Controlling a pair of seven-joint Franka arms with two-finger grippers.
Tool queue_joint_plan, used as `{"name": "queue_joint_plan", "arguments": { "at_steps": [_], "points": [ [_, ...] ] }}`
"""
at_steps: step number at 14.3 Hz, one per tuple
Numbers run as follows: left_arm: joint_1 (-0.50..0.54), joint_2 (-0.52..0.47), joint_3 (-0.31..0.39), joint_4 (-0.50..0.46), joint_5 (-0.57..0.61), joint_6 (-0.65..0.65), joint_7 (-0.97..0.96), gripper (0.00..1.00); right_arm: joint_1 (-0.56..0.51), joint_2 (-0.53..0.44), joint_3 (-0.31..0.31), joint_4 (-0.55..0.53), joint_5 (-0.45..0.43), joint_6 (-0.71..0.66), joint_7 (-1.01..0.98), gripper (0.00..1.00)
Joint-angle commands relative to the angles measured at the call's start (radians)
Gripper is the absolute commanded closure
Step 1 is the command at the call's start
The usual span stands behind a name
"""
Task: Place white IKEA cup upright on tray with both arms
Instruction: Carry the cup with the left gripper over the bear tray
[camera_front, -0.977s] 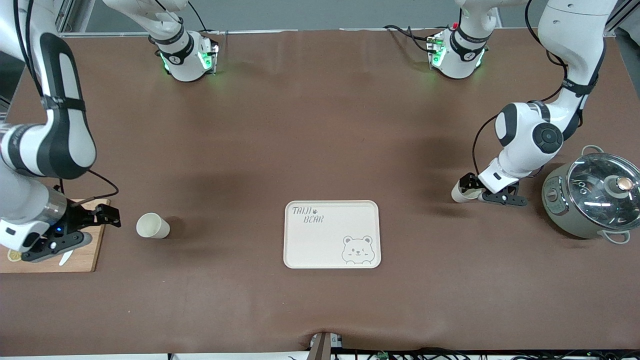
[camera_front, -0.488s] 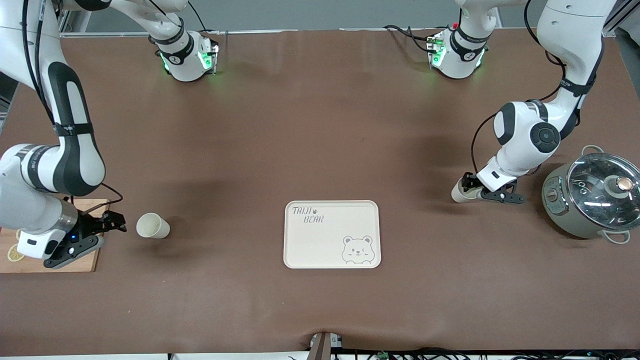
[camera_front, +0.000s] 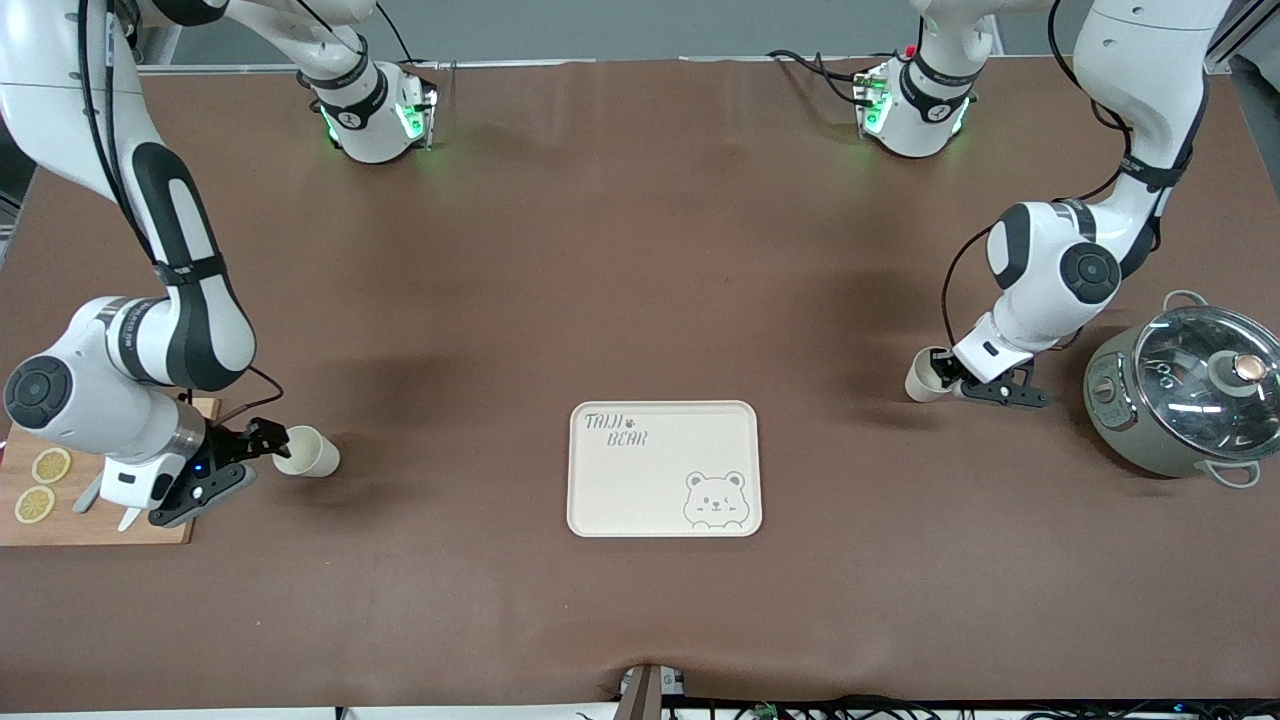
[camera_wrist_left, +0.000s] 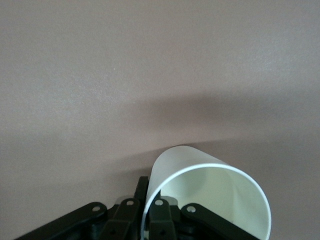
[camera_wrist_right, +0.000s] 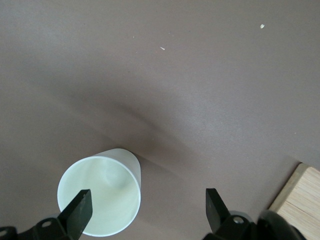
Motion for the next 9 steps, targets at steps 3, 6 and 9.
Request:
{"name": "queue_joint_plan", "arguments": {
  "at_steps": [3, 6, 9],
  "points": [
    [-0.012, -0.041, -0.033, 0.11, 0.001, -0.171, -0.121, 1.0, -0.007, 0.016, 0.007, -0.019, 0.014, 0.048, -0.038, 0.0],
    [-0.017, -0.053, -0.099, 0.207, 0.003, -0.306, -0.287, 1.0, -0.004, 0.029, 0.007, -0.021, 0.013, 0.065, -0.038, 0.0],
    [-0.047, -0.047, -0.155, 0.287, 0.024, -0.377, -0.468, 1.0, -0.002, 0.061, 0.007, -0.021, 0.014, 0.094, -0.045, 0.0]
  ]
}}
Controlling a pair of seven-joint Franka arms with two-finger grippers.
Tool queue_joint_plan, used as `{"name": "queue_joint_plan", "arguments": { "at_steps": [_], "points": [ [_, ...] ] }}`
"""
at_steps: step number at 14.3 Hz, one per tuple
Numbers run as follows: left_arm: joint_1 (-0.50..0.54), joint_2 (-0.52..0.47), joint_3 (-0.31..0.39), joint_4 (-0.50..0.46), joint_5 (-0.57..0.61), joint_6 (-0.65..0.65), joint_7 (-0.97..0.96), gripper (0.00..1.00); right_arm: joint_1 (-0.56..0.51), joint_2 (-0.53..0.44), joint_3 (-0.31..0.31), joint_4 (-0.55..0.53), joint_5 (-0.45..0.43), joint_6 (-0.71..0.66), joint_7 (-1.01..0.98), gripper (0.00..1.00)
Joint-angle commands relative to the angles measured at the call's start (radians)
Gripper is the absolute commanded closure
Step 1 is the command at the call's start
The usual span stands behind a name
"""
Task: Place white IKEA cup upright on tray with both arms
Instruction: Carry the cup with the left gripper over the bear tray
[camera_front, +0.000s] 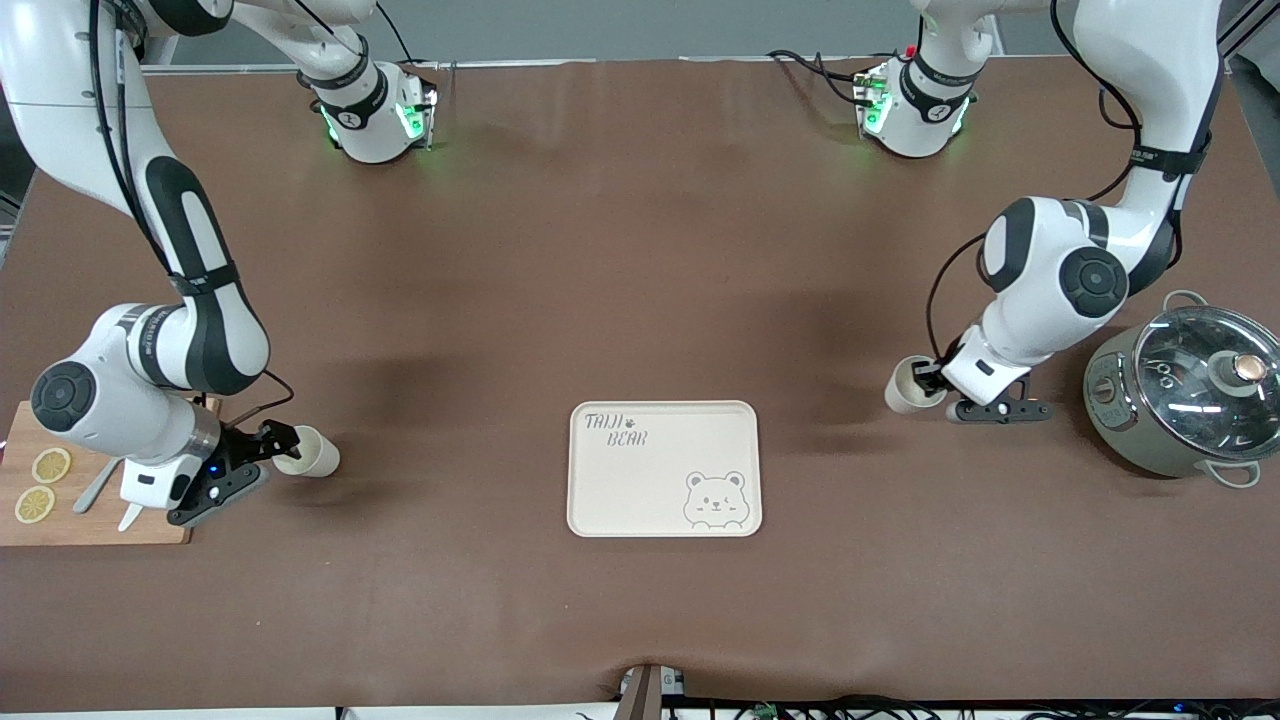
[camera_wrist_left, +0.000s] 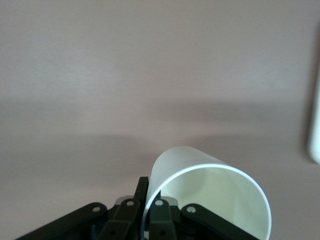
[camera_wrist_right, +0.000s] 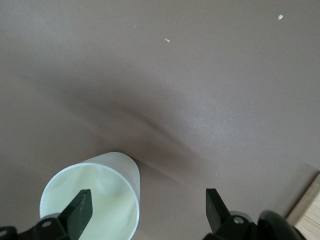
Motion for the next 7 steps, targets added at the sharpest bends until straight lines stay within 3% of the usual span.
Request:
{"name": "queue_joint_plan", "arguments": {
  "at_steps": [1, 4, 7],
  "points": [
    [-0.044, 0.001, -0.023, 0.076, 0.039, -0.075, -0.166, 1.0, -0.002, 0.025, 0.005, -0.002, 0.011, 0.044, -0.033, 0.0],
    [-0.108, 0.027, -0.023, 0.186, 0.044, -0.191, -0.285, 1.0, -0.004, 0.039, 0.005, -0.002, 0.011, 0.067, -0.038, 0.0],
    [-0.185, 0.073, -0.023, 0.248, 0.046, -0.21, -0.401, 1.0, -0.004, 0.045, 0.005, -0.002, 0.011, 0.07, -0.038, 0.0]
  ]
}}
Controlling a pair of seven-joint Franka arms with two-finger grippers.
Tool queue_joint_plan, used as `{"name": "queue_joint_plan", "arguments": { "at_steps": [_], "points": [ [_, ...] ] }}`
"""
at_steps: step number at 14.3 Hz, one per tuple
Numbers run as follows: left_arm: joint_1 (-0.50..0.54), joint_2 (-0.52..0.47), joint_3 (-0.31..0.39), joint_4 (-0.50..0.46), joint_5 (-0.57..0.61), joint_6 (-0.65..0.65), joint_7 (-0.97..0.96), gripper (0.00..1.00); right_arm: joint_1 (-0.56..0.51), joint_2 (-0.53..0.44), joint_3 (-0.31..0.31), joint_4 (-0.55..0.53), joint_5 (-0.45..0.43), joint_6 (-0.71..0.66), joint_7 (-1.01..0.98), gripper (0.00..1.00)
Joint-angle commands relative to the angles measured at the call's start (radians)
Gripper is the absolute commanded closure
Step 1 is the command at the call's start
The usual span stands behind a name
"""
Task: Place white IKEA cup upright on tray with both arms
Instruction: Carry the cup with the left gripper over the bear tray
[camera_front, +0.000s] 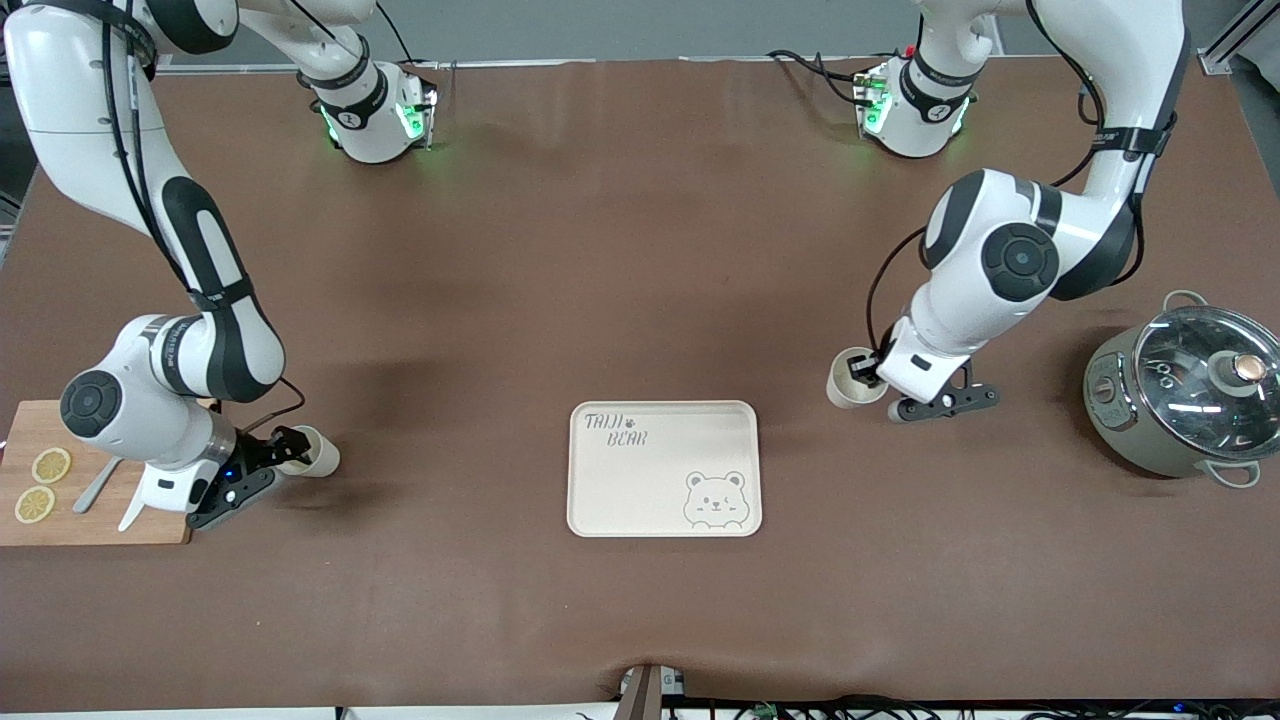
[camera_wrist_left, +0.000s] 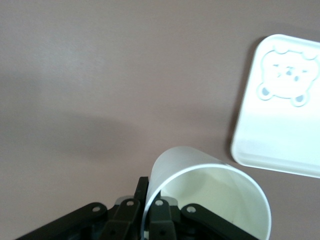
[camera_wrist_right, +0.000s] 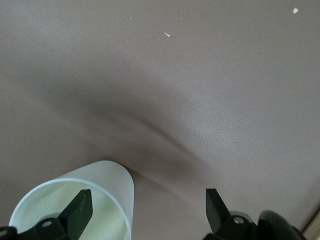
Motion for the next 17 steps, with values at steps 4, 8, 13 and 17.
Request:
{"name": "queue_joint_plan", "arguments": {
  "at_steps": [4, 8, 13, 17],
  "points": [
    [-0.144, 0.17, 0.008, 0.188, 0.055, -0.027, -0.236, 1.0, -0.003, 0.002, 0.006, -0.002, 0.011, 0.011, -0.024, 0.4],
    [-0.214, 0.256, 0.008, 0.29, 0.131, -0.029, -0.381, 1.0, -0.003, 0.002, 0.012, -0.002, 0.013, 0.011, -0.021, 0.84],
    [-0.265, 0.333, 0.021, 0.349, 0.148, -0.029, -0.421, 1.0, -0.003, 0.002, 0.012, -0.001, 0.013, 0.011, -0.01, 1.0],
    [-0.305, 0.408, 0.022, 0.378, 0.203, -0.027, -0.481, 1.0, 0.004, 0.0, 0.014, 0.005, 0.013, 0.006, 0.002, 1.0]
  ]
}}
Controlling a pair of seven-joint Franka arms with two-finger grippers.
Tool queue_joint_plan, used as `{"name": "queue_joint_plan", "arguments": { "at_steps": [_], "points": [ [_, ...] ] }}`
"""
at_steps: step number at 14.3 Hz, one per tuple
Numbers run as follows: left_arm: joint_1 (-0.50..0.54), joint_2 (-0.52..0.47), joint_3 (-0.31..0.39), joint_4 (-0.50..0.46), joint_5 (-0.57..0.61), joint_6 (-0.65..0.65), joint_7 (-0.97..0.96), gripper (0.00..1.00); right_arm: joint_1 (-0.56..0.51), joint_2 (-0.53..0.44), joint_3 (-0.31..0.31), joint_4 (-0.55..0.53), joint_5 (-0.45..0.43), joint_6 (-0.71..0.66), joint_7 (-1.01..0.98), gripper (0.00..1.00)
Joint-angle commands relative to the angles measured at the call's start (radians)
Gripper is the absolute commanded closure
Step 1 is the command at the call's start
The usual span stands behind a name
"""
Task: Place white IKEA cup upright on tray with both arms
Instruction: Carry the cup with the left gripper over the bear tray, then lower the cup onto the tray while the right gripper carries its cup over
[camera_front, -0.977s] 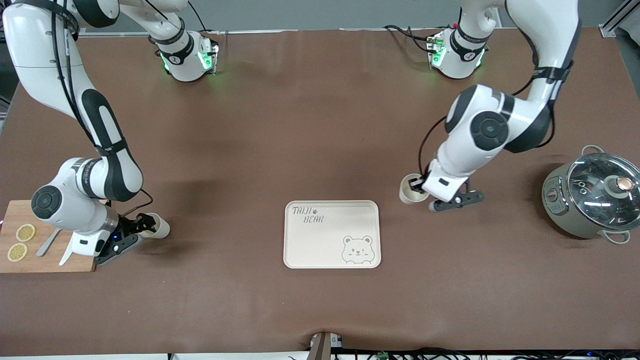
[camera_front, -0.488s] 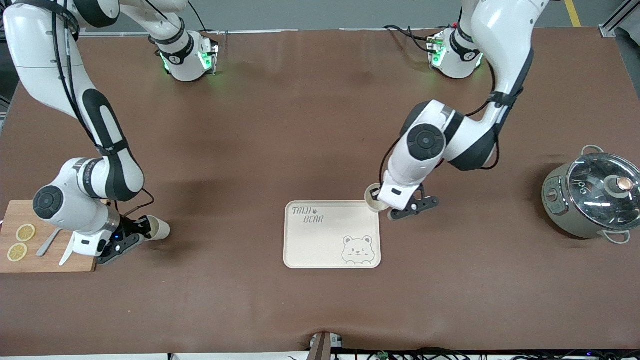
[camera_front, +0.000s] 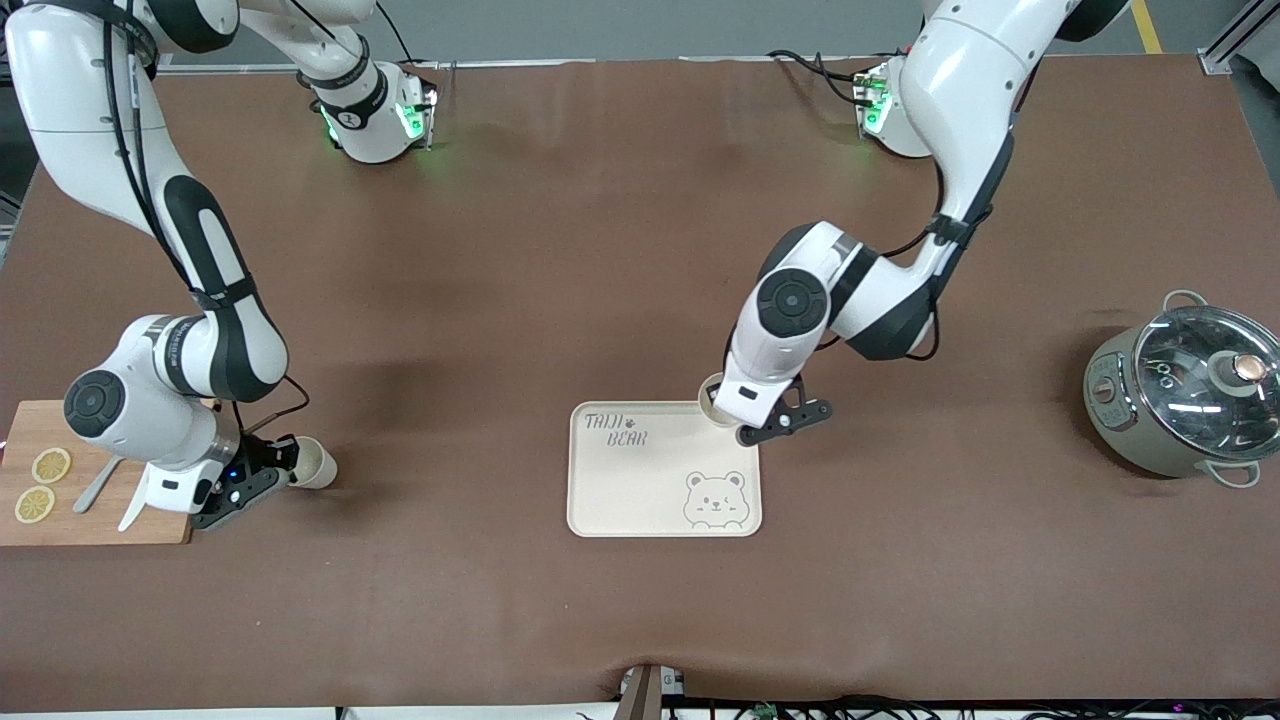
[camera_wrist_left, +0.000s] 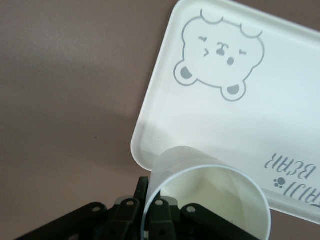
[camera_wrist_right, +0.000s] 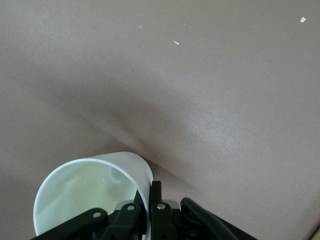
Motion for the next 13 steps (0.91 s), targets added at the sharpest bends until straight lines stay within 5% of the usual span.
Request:
{"name": "queue_joint_plan", "arguments": {
  "at_steps": [1, 4, 9, 13],
  "points": [
    [-0.036, 0.06, 0.014, 0.064, 0.058, -0.021, -0.057, 1.0, 0.008, 0.002, 0.004, 0.007, 0.008, 0.001, 0.022, 1.0],
    [-0.036, 0.083, 0.017, 0.073, 0.074, -0.004, -0.061, 1.0, 0.044, -0.016, 0.015, 0.02, 0.008, -0.023, 0.154, 1.0],
    [-0.036, 0.096, 0.043, 0.103, 0.074, 0.022, -0.053, 1.0, 0.155, -0.028, 0.018, 0.208, 0.008, -0.261, 0.515, 1.0],
    [-0.021, 0.107, 0.046, 0.113, 0.072, 0.094, -0.045, 1.0, 0.27, -0.022, 0.018, 0.284, 0.008, -0.304, 0.842, 1.0]
  ]
}}
